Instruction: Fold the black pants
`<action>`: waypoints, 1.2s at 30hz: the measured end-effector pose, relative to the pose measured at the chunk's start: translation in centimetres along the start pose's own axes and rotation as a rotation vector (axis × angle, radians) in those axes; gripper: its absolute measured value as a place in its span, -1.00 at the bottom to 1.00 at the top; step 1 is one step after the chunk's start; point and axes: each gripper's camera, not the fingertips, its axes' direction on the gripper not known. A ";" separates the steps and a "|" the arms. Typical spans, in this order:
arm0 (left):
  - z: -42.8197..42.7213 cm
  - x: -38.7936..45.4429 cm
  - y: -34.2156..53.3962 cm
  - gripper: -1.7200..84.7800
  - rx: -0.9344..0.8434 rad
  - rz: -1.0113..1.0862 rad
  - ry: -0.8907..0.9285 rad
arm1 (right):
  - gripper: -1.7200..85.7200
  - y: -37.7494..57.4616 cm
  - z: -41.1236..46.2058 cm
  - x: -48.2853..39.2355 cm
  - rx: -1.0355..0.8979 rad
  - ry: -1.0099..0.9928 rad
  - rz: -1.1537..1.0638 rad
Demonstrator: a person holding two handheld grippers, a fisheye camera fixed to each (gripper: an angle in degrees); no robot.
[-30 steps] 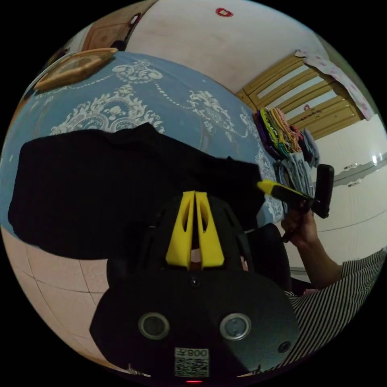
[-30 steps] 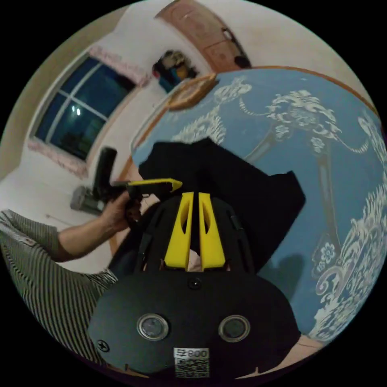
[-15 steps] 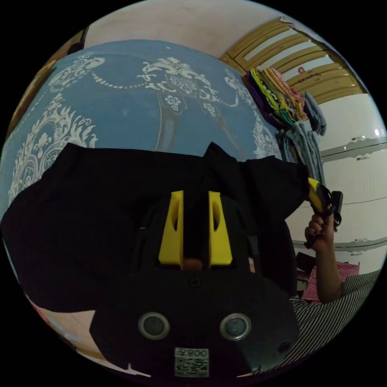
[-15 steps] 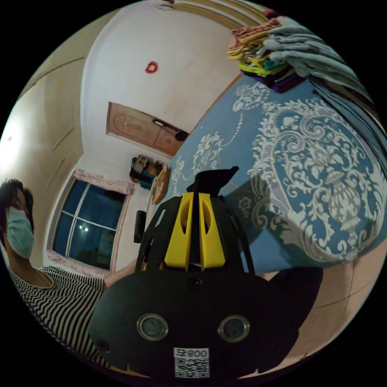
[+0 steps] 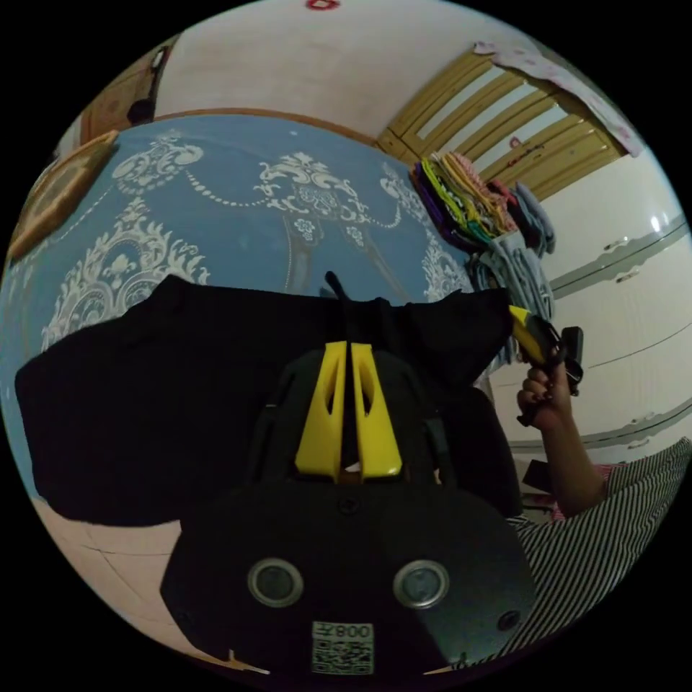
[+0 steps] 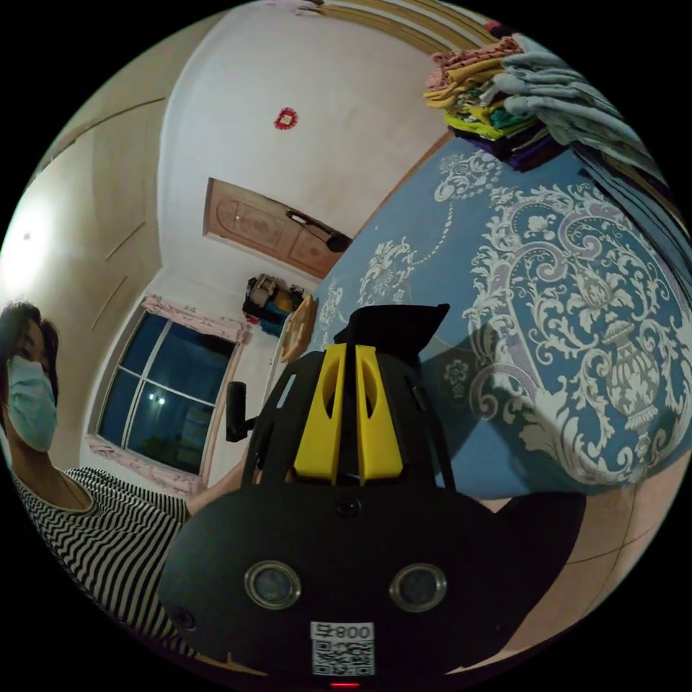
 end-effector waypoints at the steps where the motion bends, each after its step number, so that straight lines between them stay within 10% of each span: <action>1: -0.9 -0.6 0.8 -0.93 0.030 -0.032 0.000 | -0.92 -0.1 0.5 -0.5 -0.008 -0.019 -0.030; 19: -2.6 -5.3 6.6 -0.86 0.058 -0.297 0.051 | -0.91 5.2 21.9 -2.8 -0.726 0.110 -0.368; 36: 2.7 -0.5 5.3 -0.92 -0.111 -0.206 -0.079 | -0.91 3.6 25.1 0.2 -0.789 0.042 -0.345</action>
